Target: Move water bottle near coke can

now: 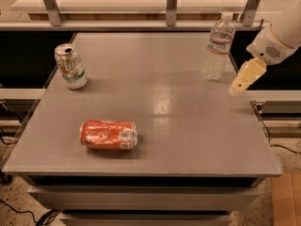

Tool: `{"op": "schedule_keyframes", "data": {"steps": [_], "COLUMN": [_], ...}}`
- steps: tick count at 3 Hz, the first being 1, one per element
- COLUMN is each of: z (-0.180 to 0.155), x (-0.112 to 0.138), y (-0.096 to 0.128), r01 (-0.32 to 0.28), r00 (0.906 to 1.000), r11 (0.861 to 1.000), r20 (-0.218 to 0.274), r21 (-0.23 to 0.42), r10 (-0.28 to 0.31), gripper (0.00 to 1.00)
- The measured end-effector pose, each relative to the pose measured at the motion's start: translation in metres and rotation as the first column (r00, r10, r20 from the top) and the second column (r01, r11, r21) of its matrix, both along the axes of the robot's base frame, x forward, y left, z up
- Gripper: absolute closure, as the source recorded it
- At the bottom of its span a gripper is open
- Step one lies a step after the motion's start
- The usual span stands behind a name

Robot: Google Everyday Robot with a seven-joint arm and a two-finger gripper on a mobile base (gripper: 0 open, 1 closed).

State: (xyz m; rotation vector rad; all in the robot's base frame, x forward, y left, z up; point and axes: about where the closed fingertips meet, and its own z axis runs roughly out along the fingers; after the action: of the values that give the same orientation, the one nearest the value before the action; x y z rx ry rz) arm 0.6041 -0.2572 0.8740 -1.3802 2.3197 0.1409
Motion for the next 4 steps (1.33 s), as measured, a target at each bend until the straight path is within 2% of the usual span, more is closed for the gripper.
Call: {"op": "schedule_keyframes", "data": {"steps": [1, 2, 3, 4], "z": [-0.002, -0.004, -0.005, -0.003], "x": [0.003, 0.008, 0.015, 0.023], "y": [-0.001, 0.002, 0.008, 0.015], "r01": [0.025, 0.024, 0.0, -0.032], "r00": [0.9983, 0.9941, 0.9903, 0.986], "r11": [0.997, 0.987, 0.968, 0.943], "r20": [0.05, 0.101, 0.134, 0.165], "r21": [0.074, 0.16, 0.25, 0.332], "r10": [-0.029, -0.041, -0.035, -0.024], "gripper": [0.0, 0.0, 0.0, 0.0]}}
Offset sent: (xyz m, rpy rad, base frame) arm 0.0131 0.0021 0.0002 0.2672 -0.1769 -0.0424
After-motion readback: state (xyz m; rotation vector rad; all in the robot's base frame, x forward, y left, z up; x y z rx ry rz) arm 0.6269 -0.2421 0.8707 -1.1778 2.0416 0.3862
